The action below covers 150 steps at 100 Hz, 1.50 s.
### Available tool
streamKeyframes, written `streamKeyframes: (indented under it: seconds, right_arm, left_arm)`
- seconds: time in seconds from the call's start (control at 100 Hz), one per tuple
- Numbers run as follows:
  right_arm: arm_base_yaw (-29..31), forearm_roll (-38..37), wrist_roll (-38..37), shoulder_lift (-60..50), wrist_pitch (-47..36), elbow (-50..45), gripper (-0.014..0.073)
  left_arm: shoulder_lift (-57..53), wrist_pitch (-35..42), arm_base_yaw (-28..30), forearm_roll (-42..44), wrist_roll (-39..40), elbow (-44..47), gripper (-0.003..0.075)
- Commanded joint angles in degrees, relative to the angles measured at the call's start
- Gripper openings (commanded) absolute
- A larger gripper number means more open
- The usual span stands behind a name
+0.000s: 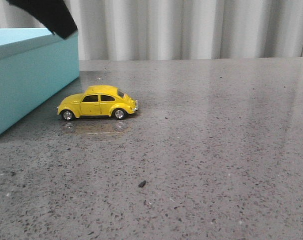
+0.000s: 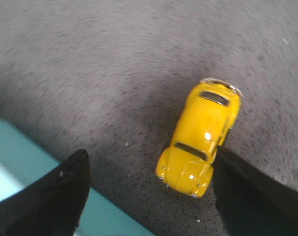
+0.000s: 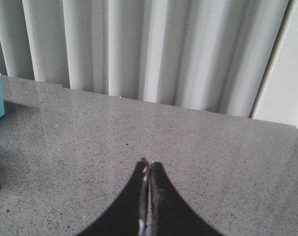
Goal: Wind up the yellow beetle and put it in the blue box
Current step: 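Lower the left gripper over the beetle beside the box and grasp it, then lift the beetle with the left gripper over the blue box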
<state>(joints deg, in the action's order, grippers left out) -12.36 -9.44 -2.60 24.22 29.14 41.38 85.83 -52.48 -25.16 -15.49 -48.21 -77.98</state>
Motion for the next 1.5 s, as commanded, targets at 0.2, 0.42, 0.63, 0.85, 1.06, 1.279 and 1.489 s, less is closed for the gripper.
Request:
streamKeyframes:
  seconds: [0.2,0.42,0.63,0.85,1.06,1.279,1.489]
  right_arm:
    - [-0.06,-0.79,0.04,0.33,-4.33,-1.21,-0.0052]
    - [-0.06,-0.79,0.04,0.33,-4.17,-1.94,-0.0052]
    - [-0.06,-0.79,0.04,0.33,-5.25,-1.94,-0.0052]
    - [-0.06,-0.79,0.04,0.33,-5.25,-1.94,-0.0052]
    - [-0.06,-0.79,0.04,0.33,-5.25,-1.94,-0.0052]
    - [-0.06,-0.79,0.04,0.33,-5.25,-1.94,-0.0052]
    - [-0.06,-0.79,0.04,0.33,-5.25,-1.94,-0.0052]
  left_arm:
    - [3.41,-2.82,-8.08,6.7,-6.99,-2.46,0.0473]
    - [6.53,0.06,-8.06,7.2,-6.99,-2.46,0.0473]
    - [8.66,0.06,-7.96,5.48,-6.99,-2.46,0.0473]
    - [11.31,0.25,-7.96,5.59,-6.99,-2.46,0.0473]
    - [12.5,1.45,-7.96,5.48,-6.99,-2.36,0.0472]
    - [12.5,1.11,-7.96,3.85,-6.89,-2.36,0.0325]
    - [10.91,0.85,-7.96,3.72,-6.89,-2.47,0.0123]
